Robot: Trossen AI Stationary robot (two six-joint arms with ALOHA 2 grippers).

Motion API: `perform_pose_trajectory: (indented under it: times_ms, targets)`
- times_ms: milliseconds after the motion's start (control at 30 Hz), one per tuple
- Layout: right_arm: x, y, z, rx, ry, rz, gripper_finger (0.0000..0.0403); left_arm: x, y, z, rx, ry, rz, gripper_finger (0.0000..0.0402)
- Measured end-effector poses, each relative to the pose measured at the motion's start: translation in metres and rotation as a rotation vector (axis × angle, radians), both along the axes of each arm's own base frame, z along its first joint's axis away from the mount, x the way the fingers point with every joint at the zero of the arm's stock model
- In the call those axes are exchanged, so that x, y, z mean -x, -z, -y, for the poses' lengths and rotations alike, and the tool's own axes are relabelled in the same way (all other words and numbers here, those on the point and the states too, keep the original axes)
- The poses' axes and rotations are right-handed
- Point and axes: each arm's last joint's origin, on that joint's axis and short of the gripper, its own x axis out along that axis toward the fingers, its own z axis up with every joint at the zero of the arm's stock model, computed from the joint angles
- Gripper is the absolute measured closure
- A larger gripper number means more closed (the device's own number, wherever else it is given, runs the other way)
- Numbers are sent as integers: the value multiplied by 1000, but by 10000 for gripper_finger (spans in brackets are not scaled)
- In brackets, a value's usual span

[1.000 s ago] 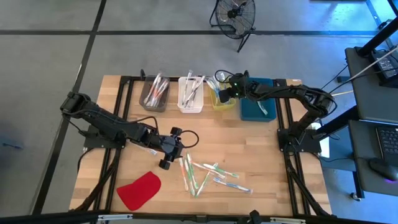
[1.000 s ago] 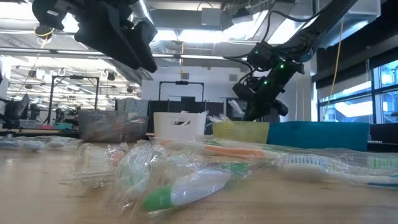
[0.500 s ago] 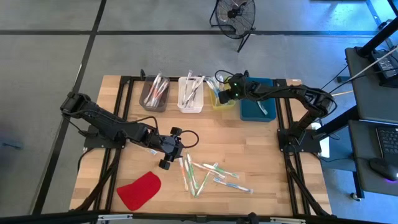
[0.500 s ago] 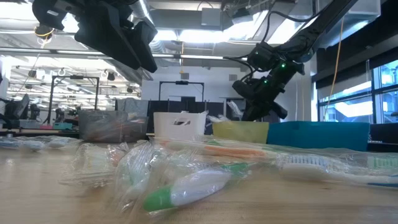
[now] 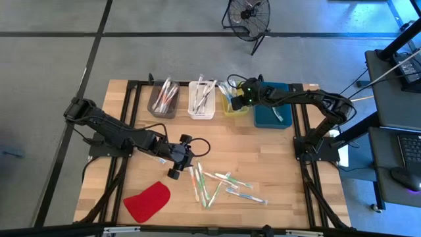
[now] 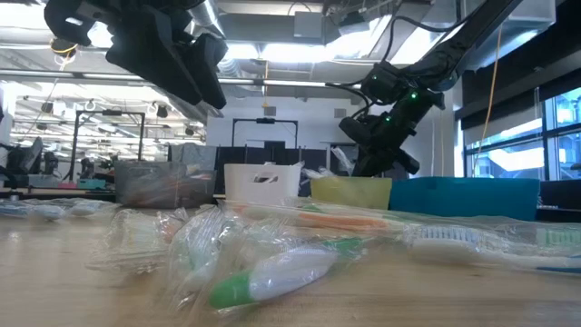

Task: Pick & Place Toothbrushes
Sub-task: Put the blue toothbrush into the yellow bin, then put the orange toothbrush into the black bin

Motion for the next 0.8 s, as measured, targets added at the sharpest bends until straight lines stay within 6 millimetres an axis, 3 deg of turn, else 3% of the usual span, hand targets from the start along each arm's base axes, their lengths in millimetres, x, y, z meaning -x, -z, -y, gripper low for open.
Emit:
perform_pose_trajectory:
  times_ms: [400, 800]
  targets:
    - [0, 0, 1, 28, -2, -17, 264, -1, 4, 1, -1, 45, -24, 215]
    - [2, -5, 1, 54, -22, -17, 227, -9, 40, 24, -141, 260, -132, 215]
